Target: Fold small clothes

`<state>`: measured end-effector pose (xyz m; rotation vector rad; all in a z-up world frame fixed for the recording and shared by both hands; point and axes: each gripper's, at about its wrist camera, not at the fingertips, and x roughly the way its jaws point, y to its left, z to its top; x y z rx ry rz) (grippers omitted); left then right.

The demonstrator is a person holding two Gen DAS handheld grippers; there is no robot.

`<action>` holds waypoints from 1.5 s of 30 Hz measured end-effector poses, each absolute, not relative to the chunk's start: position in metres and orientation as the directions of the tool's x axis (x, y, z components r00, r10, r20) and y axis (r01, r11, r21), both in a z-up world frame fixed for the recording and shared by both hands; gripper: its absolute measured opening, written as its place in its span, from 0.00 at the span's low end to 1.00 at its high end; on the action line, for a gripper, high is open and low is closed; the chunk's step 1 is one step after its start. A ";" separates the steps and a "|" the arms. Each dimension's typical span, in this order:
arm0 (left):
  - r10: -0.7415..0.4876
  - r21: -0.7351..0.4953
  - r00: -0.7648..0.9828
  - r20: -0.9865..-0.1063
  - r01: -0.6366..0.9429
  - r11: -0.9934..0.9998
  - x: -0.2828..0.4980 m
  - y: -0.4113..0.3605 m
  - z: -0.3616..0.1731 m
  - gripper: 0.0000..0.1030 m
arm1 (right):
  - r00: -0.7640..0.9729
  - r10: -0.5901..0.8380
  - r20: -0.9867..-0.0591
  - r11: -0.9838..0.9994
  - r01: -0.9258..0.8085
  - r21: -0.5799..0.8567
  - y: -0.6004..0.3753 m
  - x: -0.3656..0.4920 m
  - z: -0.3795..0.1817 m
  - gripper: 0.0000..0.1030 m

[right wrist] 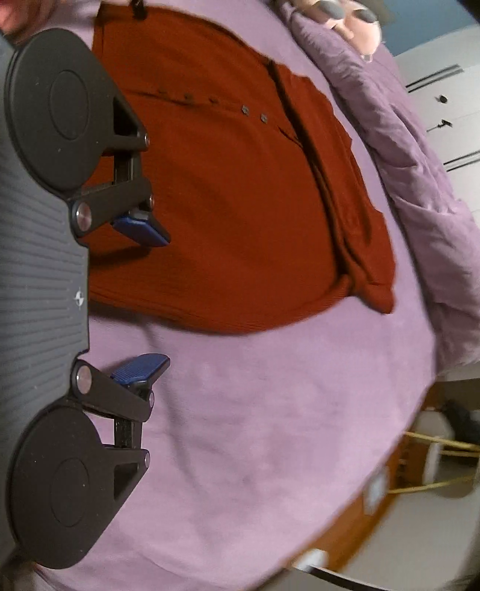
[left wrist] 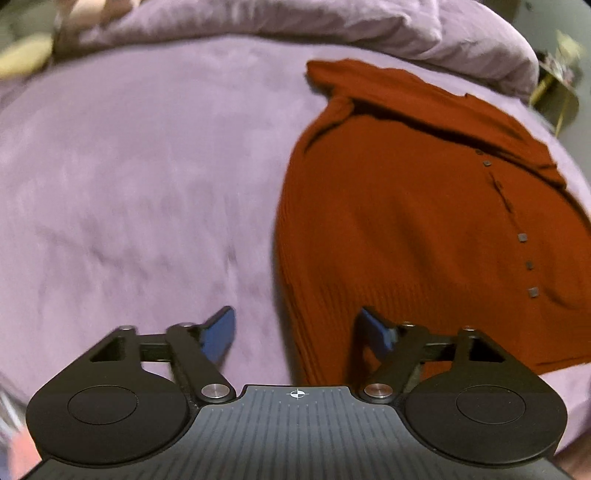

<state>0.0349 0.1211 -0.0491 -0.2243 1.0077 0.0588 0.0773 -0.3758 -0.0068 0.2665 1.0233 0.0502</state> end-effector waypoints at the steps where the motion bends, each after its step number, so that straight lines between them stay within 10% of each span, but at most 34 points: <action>1: -0.071 -0.185 0.530 -0.845 -0.164 0.969 0.033 0.122 -0.051 0.67 | 0.512 0.192 -0.837 0.953 0.107 0.285 -0.379 0.077 -0.010 0.51; 7: -0.107 -0.230 0.514 -0.851 -0.181 0.956 0.039 0.124 -0.055 0.49 | 0.467 0.283 -0.838 0.894 0.188 0.407 -0.389 0.075 -0.027 0.29; 11: -0.187 -0.280 0.491 -0.851 -0.123 0.952 0.047 0.128 -0.053 0.10 | 0.432 0.356 -0.829 0.849 0.221 0.480 -0.395 0.076 -0.029 0.05; 20: -0.334 -0.517 0.645 -0.687 -0.110 0.849 0.082 0.159 -0.002 0.08 | 0.541 0.568 -0.620 0.625 0.206 0.753 -0.407 0.118 -0.001 0.05; 40: -0.152 -0.345 0.683 -0.714 -0.154 0.926 0.175 0.139 -0.031 0.13 | 0.613 0.295 -0.733 0.899 0.082 0.430 -0.366 0.224 -0.024 0.06; 45: -0.124 -0.277 0.771 -0.624 -0.069 0.958 0.160 0.145 -0.005 0.26 | 0.726 0.285 -0.626 0.933 -0.059 0.356 -0.372 0.202 0.011 0.48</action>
